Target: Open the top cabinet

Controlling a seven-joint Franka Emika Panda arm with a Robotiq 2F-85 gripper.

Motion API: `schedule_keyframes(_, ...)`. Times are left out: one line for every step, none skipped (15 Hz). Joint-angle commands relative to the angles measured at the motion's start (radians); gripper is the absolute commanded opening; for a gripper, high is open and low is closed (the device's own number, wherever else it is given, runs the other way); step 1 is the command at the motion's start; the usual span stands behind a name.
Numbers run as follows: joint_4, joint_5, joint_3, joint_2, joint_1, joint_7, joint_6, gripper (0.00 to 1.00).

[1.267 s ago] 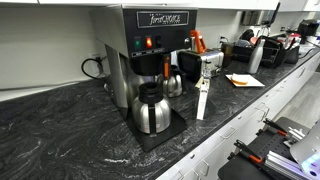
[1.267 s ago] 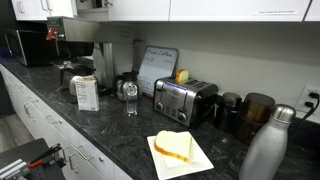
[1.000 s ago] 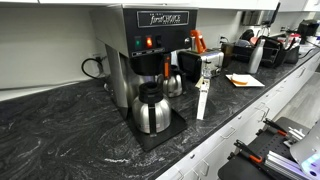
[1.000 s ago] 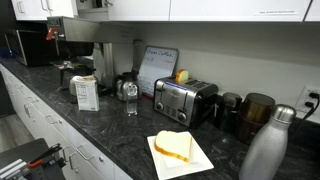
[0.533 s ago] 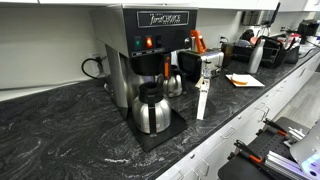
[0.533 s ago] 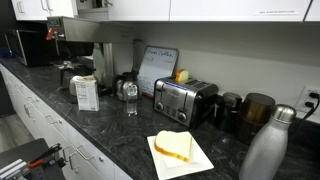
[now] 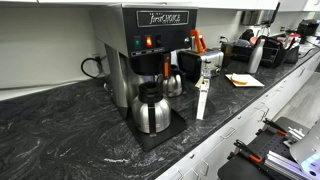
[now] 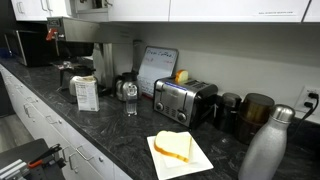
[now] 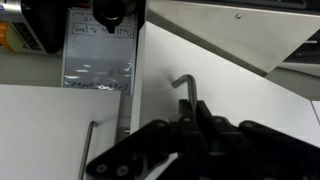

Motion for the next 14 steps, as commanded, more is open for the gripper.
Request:
schedule_keyframes(0.081, -0.025, 0.073, 0.028, -0.009, 0.024, -0.011, 0.02)
schedule_keyframes(0.087, -0.024, 0.089, 0.025, -0.011, 0.036, -0.016, 0.02)
schedule_keyframes(0.091, -0.021, 0.104, 0.022, -0.012, 0.049, -0.015, 0.02)
schedule_keyframes(0.096, -0.021, 0.117, 0.02, -0.014, 0.058, -0.019, 0.02)
schedule_keyframes(0.097, -0.02, 0.127, 0.017, -0.015, 0.065, -0.019, 0.02)
schedule_keyframes(0.101, -0.021, 0.135, 0.017, -0.017, 0.07, -0.021, 0.02)
schedule_keyframes(0.104, -0.021, 0.142, 0.018, -0.018, 0.073, -0.022, 0.02)
schedule_keyframes(0.106, -0.021, 0.145, 0.017, -0.019, 0.074, -0.022, 0.02)
schedule_keyframes(0.107, -0.022, 0.147, 0.017, -0.021, 0.076, -0.024, 0.02)
schedule_keyframes(0.107, -0.021, 0.148, 0.016, -0.022, 0.079, -0.024, 0.02)
schedule_keyframes(0.107, -0.019, 0.147, 0.014, -0.023, 0.085, -0.027, 0.35)
schedule_keyframes(0.107, -0.018, 0.146, 0.014, -0.024, 0.087, -0.024, 0.36)
schedule_keyframes(0.114, -0.017, 0.145, 0.018, -0.028, 0.084, -0.008, 0.41)
schedule_keyframes(0.123, -0.016, 0.147, 0.025, -0.029, 0.082, 0.0, 0.5)
